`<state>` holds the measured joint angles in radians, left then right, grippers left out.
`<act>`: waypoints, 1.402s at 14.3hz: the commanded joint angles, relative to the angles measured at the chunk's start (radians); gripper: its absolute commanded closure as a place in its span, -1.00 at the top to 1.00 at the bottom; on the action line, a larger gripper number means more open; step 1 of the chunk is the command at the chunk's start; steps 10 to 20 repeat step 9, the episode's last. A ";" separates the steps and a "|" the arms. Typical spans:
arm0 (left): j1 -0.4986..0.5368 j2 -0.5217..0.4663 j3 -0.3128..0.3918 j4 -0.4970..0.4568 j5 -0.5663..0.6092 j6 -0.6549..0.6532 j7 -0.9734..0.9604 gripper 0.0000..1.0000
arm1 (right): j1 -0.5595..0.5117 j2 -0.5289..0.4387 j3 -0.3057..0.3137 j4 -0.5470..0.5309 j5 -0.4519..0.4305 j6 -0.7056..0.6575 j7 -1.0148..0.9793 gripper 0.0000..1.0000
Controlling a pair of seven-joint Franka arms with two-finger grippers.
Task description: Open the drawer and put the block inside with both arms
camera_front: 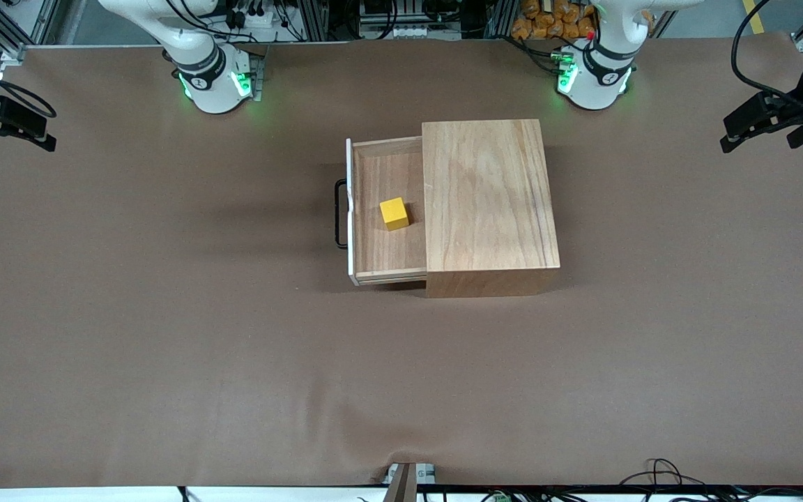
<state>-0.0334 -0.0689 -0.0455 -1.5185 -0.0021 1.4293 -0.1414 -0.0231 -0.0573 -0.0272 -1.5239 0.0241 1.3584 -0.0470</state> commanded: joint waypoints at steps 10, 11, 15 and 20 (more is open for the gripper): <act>0.004 0.001 -0.004 0.070 0.001 -0.067 0.002 1.00 | -0.015 -0.002 0.006 0.005 -0.010 -0.012 -0.001 1.00; 0.004 0.001 -0.004 0.070 0.001 -0.067 0.002 1.00 | -0.015 -0.002 0.006 0.005 -0.010 -0.012 -0.001 1.00; 0.004 0.001 -0.004 0.070 0.001 -0.067 0.002 1.00 | -0.015 -0.002 0.006 0.005 -0.010 -0.012 -0.001 1.00; 0.004 0.001 -0.004 0.070 0.001 -0.067 0.002 1.00 | -0.015 -0.002 0.006 0.005 -0.010 -0.012 -0.001 1.00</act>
